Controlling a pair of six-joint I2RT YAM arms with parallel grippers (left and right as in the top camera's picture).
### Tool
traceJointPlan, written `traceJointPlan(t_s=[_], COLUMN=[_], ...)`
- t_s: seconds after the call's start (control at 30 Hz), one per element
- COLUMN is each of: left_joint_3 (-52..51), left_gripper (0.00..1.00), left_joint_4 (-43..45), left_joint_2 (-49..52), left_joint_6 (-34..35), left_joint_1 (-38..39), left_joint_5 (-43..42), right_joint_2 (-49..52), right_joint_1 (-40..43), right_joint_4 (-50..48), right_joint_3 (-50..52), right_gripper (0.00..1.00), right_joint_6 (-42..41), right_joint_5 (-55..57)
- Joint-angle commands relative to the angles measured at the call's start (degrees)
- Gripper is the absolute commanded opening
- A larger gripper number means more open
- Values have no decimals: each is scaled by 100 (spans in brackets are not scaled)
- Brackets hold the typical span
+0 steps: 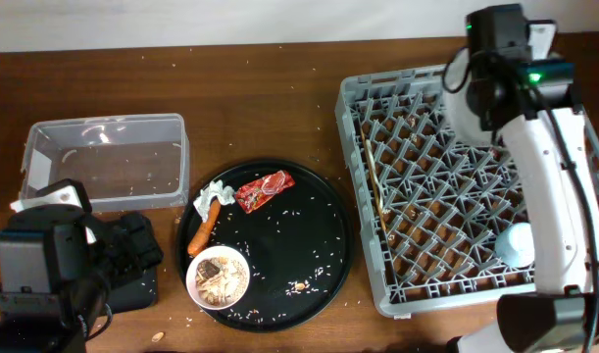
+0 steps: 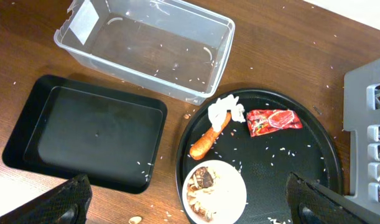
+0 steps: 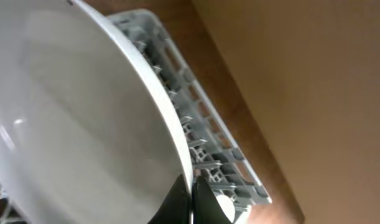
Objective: Sort waste into correct bins and load items into the dishwasher rack
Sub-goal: 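Stand the white plate upright in the rack with the right gripper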
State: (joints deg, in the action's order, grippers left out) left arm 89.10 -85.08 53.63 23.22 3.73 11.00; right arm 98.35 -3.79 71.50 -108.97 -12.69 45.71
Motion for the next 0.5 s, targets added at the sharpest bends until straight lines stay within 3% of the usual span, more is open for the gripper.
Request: traceJointPlan(t_s=[0.0, 0.2, 0.23, 0.27, 0.37, 0.47], left_joint_3=[24, 24, 24, 24, 24, 24], left_gripper=[99, 99, 99, 99, 99, 99], left_joint_4=[-9, -11, -9, -11, -9, -11], left_joint_2=[2, 2, 2, 2, 2, 2], left_joint_6=[33, 31, 31, 33, 33, 31], left_joint_1=[-31, -31, -31, -31, -31, -31], left_joint_5=[83, 83, 83, 83, 83, 83], right_joint_2=[376, 437, 369, 247, -800, -1945], right_joint_1=[74, -225, -225, -229, -302, -302], right_joint_4=[-33, -590, -643, -634, -640, -203], right_joint_3=[4, 1421, 1386, 1300, 929, 931], right_gripper=[4, 4, 42, 66, 84, 99], right_joint_6=[-129, -114, -153, -317, -326, -111], right_joint_5=[387, 592, 551, 494, -1237, -5263])
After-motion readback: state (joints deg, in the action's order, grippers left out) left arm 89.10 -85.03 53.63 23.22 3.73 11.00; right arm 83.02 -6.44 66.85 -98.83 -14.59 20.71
